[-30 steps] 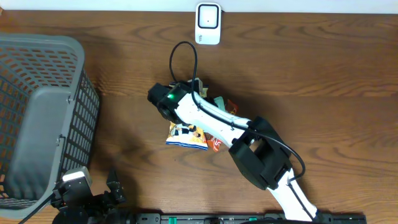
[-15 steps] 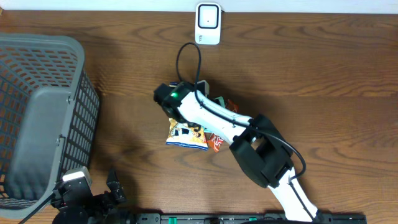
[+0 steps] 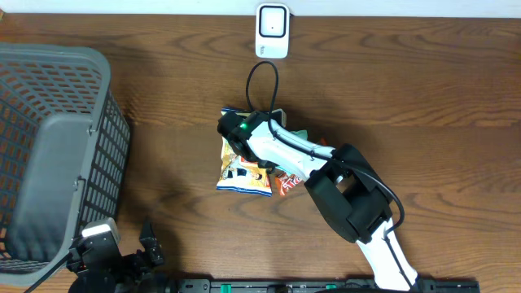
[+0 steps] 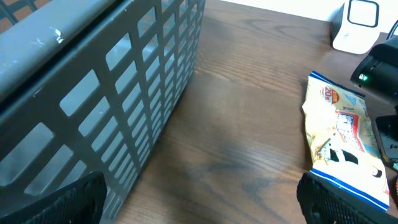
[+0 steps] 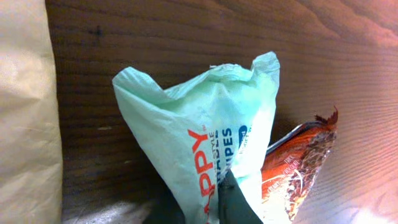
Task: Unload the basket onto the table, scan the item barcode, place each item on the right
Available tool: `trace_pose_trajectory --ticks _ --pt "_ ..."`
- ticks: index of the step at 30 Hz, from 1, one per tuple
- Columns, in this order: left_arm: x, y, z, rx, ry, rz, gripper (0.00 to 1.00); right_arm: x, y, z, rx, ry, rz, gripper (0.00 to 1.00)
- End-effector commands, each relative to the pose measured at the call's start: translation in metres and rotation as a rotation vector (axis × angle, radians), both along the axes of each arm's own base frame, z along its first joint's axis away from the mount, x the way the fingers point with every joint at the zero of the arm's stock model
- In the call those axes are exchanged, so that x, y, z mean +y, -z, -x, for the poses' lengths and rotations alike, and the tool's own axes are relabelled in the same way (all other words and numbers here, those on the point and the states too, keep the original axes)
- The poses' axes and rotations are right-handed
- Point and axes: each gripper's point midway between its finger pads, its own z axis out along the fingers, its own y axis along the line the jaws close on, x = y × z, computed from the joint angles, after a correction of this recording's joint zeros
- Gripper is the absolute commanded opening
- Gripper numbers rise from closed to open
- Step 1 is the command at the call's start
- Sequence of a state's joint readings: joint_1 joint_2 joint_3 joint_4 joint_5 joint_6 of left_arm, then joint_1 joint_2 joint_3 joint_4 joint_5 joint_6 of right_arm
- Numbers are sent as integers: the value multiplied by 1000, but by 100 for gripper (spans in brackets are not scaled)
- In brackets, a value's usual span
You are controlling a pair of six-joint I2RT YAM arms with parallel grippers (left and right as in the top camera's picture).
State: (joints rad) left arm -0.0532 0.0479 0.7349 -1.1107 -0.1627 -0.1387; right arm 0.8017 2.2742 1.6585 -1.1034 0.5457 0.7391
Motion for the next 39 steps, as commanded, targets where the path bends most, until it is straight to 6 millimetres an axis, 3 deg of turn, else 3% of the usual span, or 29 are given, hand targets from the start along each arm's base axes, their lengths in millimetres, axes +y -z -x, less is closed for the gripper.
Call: trace_pose_trajectory --ticks 1,5,7,11,14,18,19,22,23,34,39 --pt "1 -2 1 -10 -10 7 98 16 16 15 199 -27 -137 1" --pt "1 -2 1 -10 -10 7 98 56 -32 8 368 -199 -430 1" --pt "1 -2 1 -10 -10 7 98 81 -66 17 494 -382 -670 1" --pt "1 -2 1 -10 -10 7 98 86 -124 45 674 -668 -1098 1" --pt "1 -2 1 -10 -10 7 98 82 -152 50 711 -653 -1333 1" --pt "1 -2 1 -10 -10 7 98 84 -203 44 745 -455 -1676 1" --pt "1 -2 1 -10 -10 7 98 83 -212 42 786 -331 -1725 2" --pt "1 -2 1 -10 -10 7 98 78 -216 43 927 13 -1695 1" --pt "1 -2 1 -10 -10 7 98 77 -216 43 945 55 -1688 1" --pt "1 -2 1 -10 -10 7 98 76 -212 45 955 81 -1653 2" --pt "1 -2 1 -10 -10 7 98 67 -194 49 938 61 -1535 2"
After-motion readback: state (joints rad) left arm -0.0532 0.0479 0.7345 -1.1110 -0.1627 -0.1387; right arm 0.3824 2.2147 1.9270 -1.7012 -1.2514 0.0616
